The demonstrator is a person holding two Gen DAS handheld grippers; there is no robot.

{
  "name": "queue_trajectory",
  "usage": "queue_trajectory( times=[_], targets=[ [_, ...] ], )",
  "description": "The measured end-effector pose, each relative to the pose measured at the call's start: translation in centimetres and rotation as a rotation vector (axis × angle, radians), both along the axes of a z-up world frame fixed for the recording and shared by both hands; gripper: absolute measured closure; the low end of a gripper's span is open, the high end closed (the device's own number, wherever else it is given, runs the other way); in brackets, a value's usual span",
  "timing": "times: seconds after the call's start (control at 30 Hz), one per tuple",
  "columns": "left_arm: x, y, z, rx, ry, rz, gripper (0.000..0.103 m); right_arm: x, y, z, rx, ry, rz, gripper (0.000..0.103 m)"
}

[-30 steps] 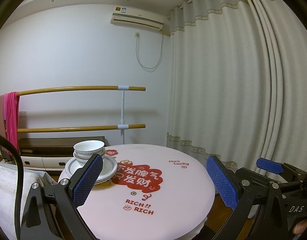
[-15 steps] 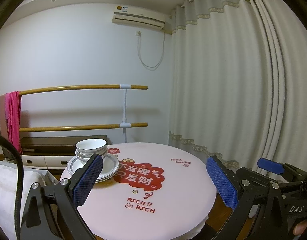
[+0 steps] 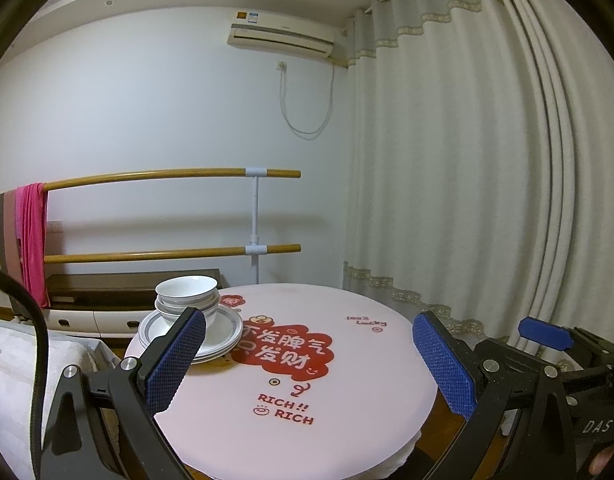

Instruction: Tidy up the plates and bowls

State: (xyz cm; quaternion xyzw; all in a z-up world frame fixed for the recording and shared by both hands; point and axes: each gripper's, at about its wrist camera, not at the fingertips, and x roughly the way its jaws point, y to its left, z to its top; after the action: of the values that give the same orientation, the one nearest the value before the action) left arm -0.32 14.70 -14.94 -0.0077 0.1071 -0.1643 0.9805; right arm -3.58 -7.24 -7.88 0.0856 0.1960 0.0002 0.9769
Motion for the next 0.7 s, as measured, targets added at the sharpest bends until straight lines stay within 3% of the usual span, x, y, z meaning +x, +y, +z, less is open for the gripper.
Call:
queue_trajectory(
  times=[0.7],
  targets=[
    [0.24,0.22,-0.48,0.007,-0.006,-0.006,0.001,-0.07,0.19,0.00,0.000,0.004,-0.002,0.000]
  ],
)
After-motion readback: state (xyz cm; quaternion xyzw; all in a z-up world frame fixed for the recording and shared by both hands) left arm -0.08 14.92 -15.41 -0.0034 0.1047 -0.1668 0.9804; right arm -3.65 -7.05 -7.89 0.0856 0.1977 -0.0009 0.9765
